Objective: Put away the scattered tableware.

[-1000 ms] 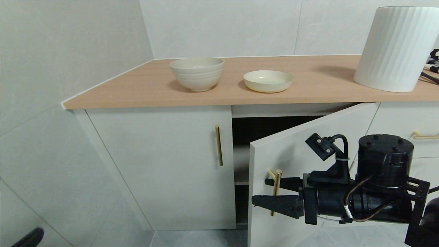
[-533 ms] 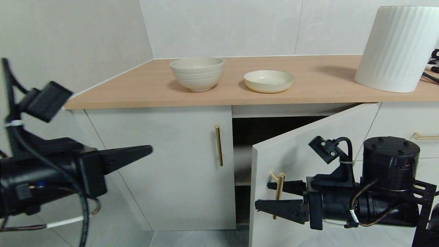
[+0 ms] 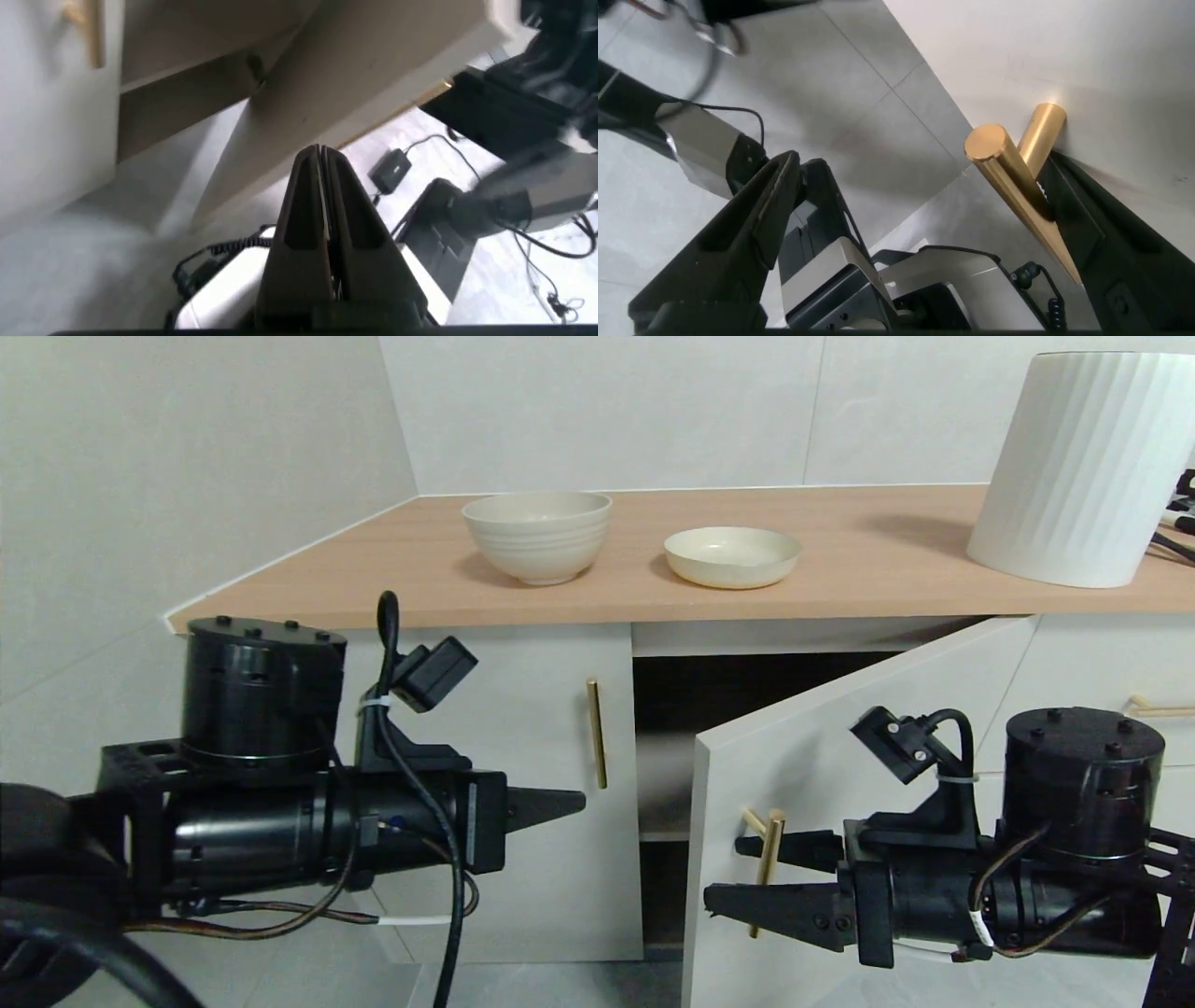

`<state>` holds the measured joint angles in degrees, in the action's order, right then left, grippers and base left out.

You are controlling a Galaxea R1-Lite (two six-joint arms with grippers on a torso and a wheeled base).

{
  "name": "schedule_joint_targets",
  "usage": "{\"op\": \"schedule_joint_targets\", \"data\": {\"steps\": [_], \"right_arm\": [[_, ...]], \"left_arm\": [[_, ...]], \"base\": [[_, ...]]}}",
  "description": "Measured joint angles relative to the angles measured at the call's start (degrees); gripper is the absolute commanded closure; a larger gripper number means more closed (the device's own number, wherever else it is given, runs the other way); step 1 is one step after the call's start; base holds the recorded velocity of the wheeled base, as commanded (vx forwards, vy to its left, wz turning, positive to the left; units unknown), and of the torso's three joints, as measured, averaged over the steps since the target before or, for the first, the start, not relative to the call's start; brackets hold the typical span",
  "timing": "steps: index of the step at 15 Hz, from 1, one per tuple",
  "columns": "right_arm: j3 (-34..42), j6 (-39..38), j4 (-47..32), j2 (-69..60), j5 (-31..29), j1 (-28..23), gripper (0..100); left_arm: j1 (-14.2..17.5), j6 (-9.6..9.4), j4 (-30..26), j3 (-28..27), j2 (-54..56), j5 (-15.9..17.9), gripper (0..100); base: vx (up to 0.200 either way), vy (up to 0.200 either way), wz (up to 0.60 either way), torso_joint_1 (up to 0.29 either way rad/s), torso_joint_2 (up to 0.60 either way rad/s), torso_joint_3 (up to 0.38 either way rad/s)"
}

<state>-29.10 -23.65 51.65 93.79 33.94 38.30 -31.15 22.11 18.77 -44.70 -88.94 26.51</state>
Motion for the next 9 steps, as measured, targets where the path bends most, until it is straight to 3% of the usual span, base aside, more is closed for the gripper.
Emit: {"op": "schedule_joint_targets", "data": {"steps": [5, 9], "right_arm": [[0.4, 0.1, 0.3, -0.6, -0.1, -0.2, 0], [0.4, 0.2, 0.4, -0.4, -0.2, -0.9, 0]], "left_arm": [[-4.1, -0.04, 14.8, -1.0, -11.2, -0.6, 100], [-7.9, -0.06, 16.0, -6.4, -16.8, -3.2, 100]], "base": [[0.000, 0.000, 0.00, 0.000, 0.00, 0.000], [0.000, 0.000, 0.00, 0.000, 0.00, 0.000]]}}
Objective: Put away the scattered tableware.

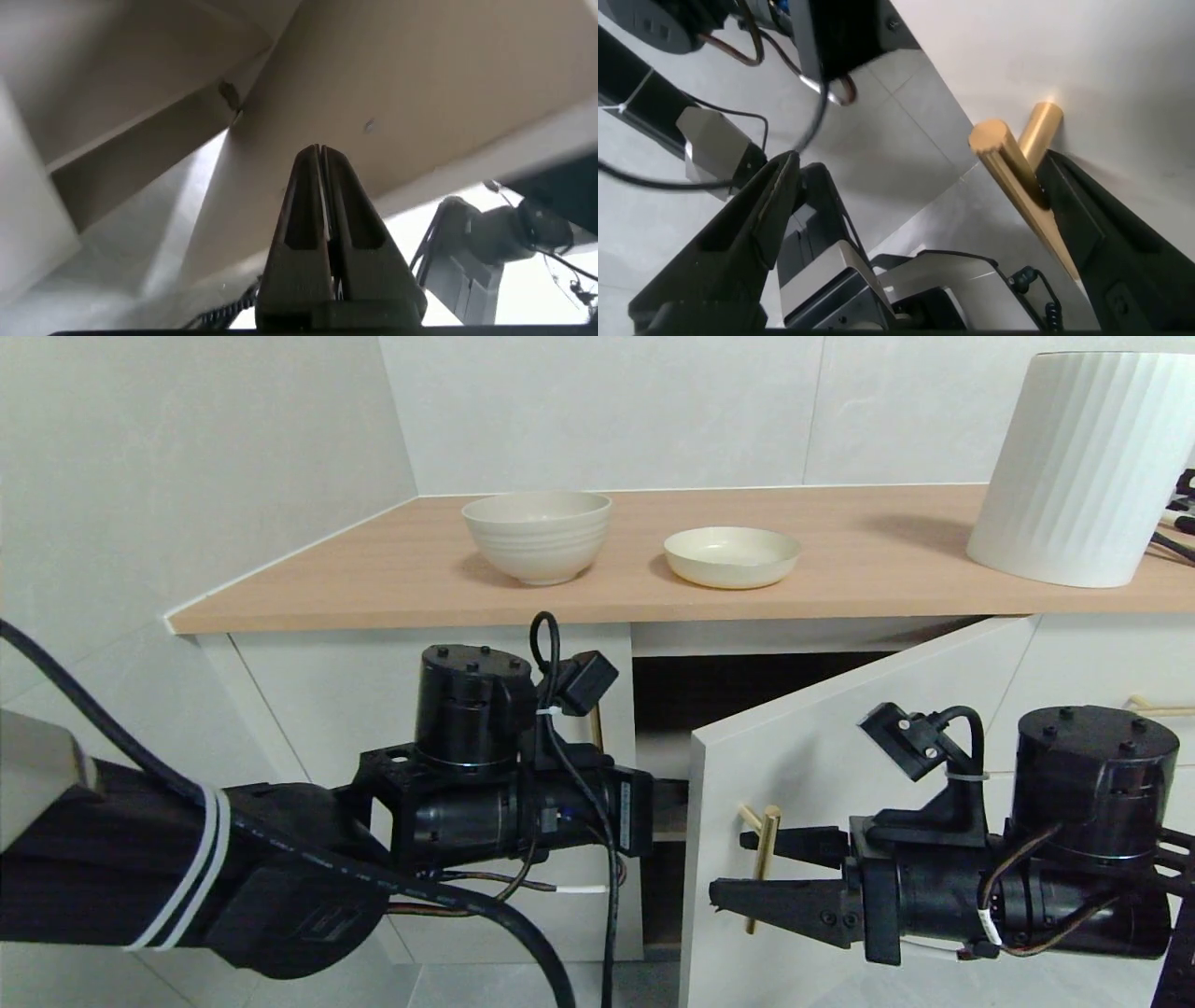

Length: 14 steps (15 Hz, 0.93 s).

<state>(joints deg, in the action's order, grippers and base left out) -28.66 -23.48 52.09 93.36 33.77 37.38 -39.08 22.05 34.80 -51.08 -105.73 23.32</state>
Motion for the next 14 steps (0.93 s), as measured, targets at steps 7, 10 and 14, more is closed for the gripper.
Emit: {"op": "schedule_joint_targets", "data": {"steps": [7, 10, 14], "right_arm": [[0.2, 0.1, -1.0, -0.3, -0.4, -1.4, 0], [1.1, 2.6, -7.5, -2.9, -6.3, -3.7, 0], [1.0, 8.7, -21.6, -12.0, -15.7, -2.7, 0]], "left_arm": [[-3.1, 0.04, 0.4, -4.5, -4.4, -1.5, 100], [-3.5, 0.06, 0.3, -4.5, -4.5, -1.5, 100], [-3.6, 0.09, 0.3, -4.5, -4.6, -1.5, 100]], "base": [[0.000, 0.000, 0.00, 0.000, 0.00, 0.000], [0.000, 0.000, 0.00, 0.000, 0.00, 0.000], [0.000, 0.000, 0.00, 0.000, 0.00, 0.000]]}}
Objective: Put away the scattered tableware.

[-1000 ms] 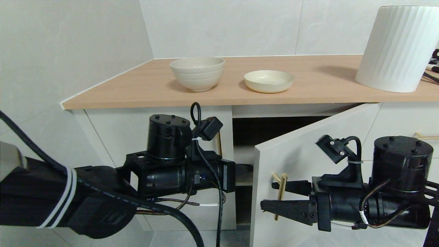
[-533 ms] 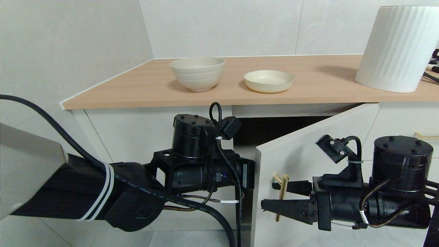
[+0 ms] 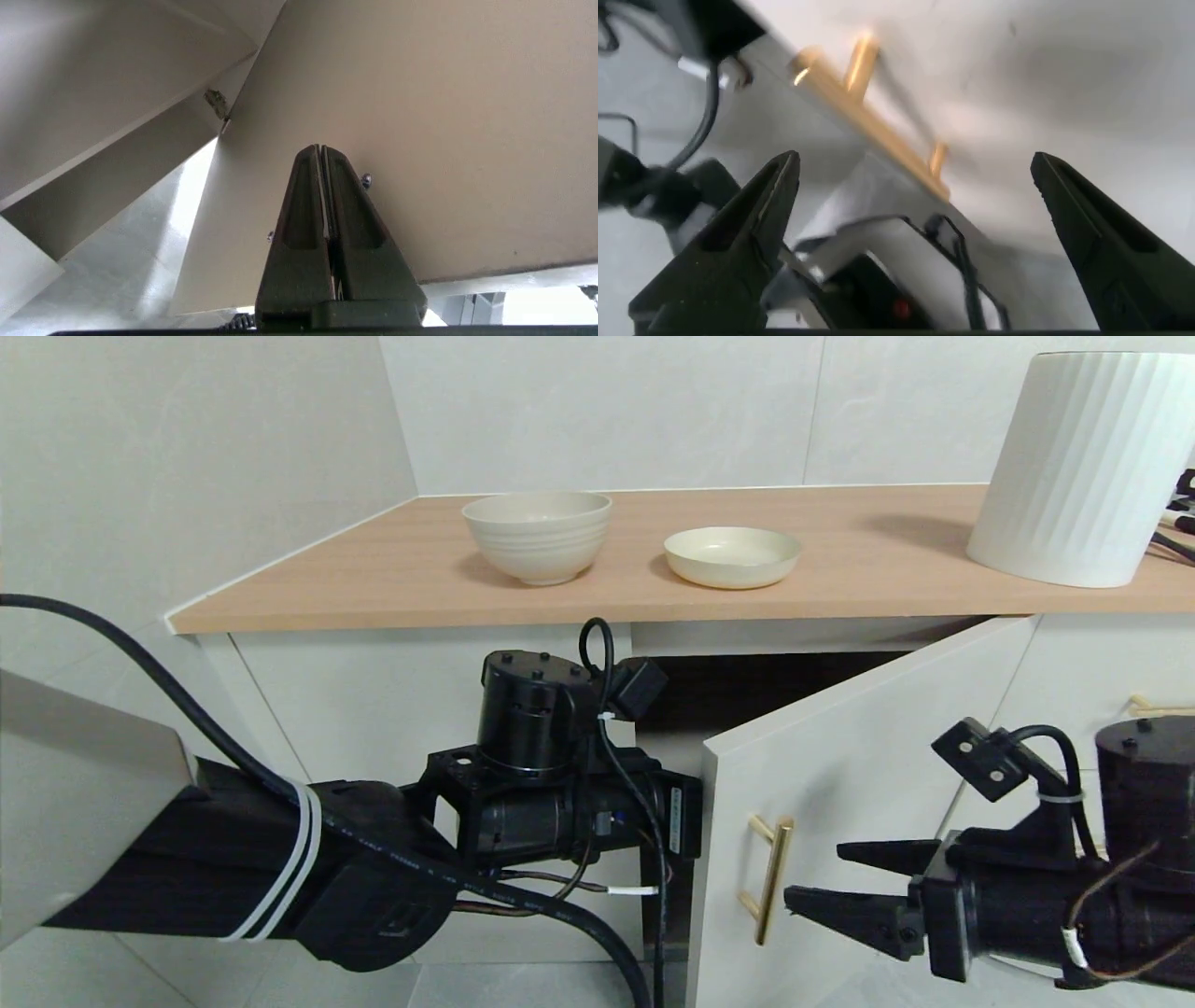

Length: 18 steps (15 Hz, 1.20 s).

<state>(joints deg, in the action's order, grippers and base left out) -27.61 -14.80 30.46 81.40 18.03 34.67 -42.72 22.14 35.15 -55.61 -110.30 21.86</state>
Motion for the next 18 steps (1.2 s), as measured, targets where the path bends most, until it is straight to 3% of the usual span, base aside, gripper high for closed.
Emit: {"op": "schedule_joint_targets", "data": {"steps": [4, 6, 8, 14, 18], "right_arm": [[0.1, 0.8, -12.9, -11.5, -1.5, 3.0, 0], [0.2, 0.8, -15.5, -15.3, -1.5, 3.4, 0], [0.2, 0.8, -15.6, -17.3, -1.6, 3.5, 0], [0.5, 0.8, -15.7, -18.9, -1.6, 3.5, 0], [0.3, 0.9, -15.8, -19.8, -2.5, 3.5, 0]], "left_arm": [[-0.3, 0.00, 0.0, 0.1, -0.2, -1.7, 100], [-0.6, -0.02, 0.0, 0.1, -0.2, -2.2, 100], [-0.7, 0.06, 0.0, 0.1, -0.3, -2.3, 100], [-1.1, 0.17, 0.0, -0.1, -0.8, -2.0, 100], [-2.1, 0.06, 0.1, -2.4, -3.0, -2.0, 100]], "base": [[0.000, 0.000, 0.00, 0.000, 0.00, 0.000], [0.000, 0.000, 0.00, 0.000, 0.00, 0.000], [0.000, 0.000, 0.00, 0.000, 0.00, 0.000], [-0.200, 0.000, 0.00, -0.002, 0.00, 0.005], [0.000, 0.000, 0.00, 0.000, 0.00, 0.000]]}}
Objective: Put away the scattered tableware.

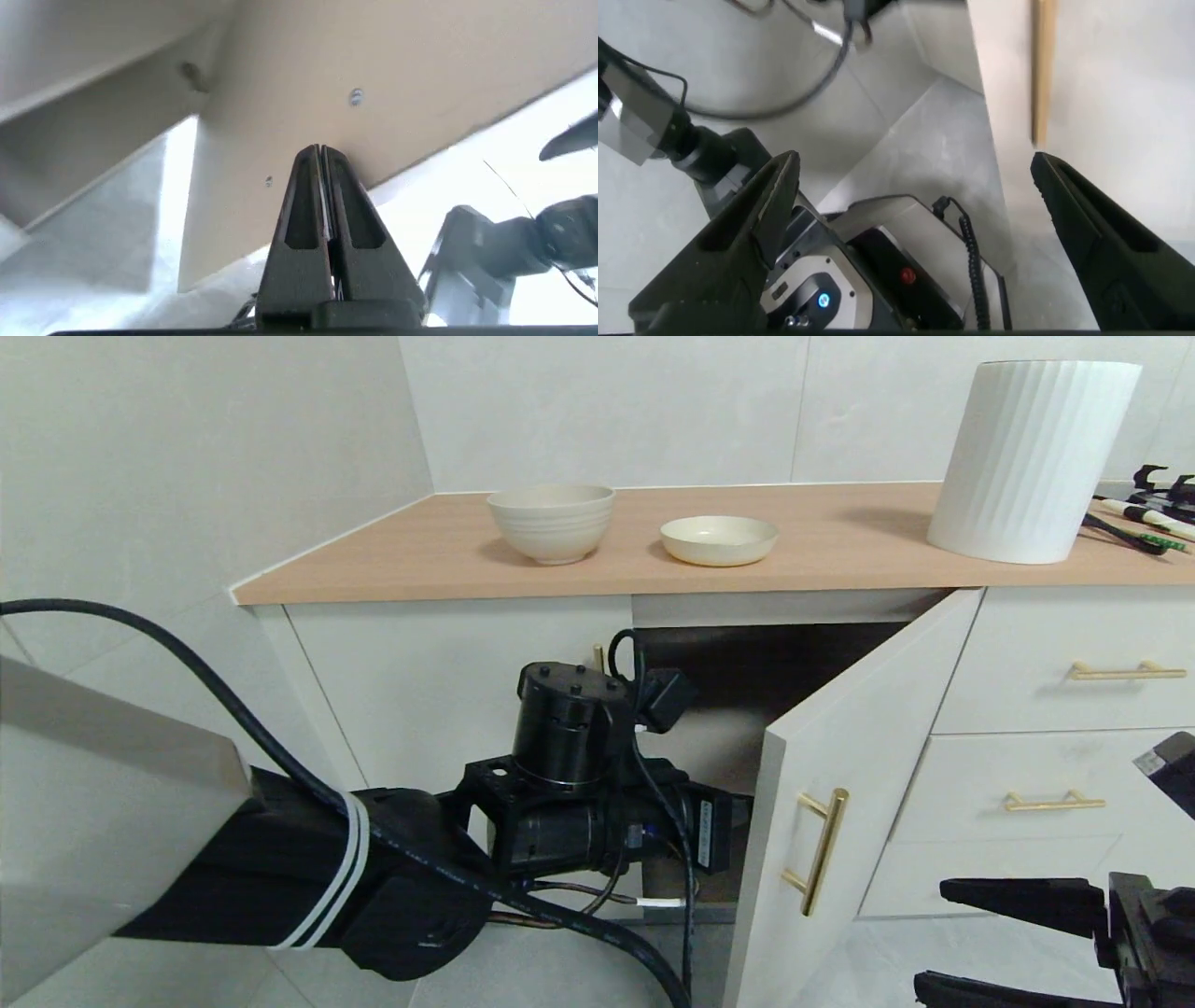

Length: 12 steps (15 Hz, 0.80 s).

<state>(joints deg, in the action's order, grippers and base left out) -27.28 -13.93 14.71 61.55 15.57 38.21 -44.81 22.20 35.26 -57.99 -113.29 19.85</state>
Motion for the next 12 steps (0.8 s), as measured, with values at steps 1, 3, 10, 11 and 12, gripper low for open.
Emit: {"op": "schedule_joint_targets", "data": {"steps": [1, 3, 10, 11, 12], "right_arm": [[-0.1, 0.0, 0.0, -0.3, 0.0, 0.0, 0], [-0.4, 0.0, 0.1, -1.3, 0.0, 0.0, 0], [-2.4, 0.0, 0.1, -7.9, 0.6, 0.1, 0], [-2.8, 0.0, 0.1, -9.0, 0.9, 0.1, 0], [-3.1, 0.0, 0.2, -10.1, 1.5, 0.1, 0]], "left_arm": [[-0.1, 0.05, -0.1, -0.6, -0.8, 0.0, 100], [-0.2, 0.16, -0.1, -1.2, -1.7, -0.3, 100], [-5.2, 3.25, -0.6, -6.2, -4.2, -0.2, 100], [-6.2, 3.45, -0.7, -7.2, -4.4, -0.4, 100], [-7.2, 3.50, -1.1, -8.0, -4.5, -0.7, 100]], "base": [[0.000, 0.000, 0.00, 0.000, 0.00, 0.000], [0.000, 0.000, 0.00, 0.000, 0.00, 0.000], [0.000, 0.000, 0.00, 0.000, 0.00, 0.000], [0.000, 0.000, 0.00, 0.000, 0.00, 0.000], [0.000, 0.000, 0.00, 0.000, 0.00, 0.000]]}}
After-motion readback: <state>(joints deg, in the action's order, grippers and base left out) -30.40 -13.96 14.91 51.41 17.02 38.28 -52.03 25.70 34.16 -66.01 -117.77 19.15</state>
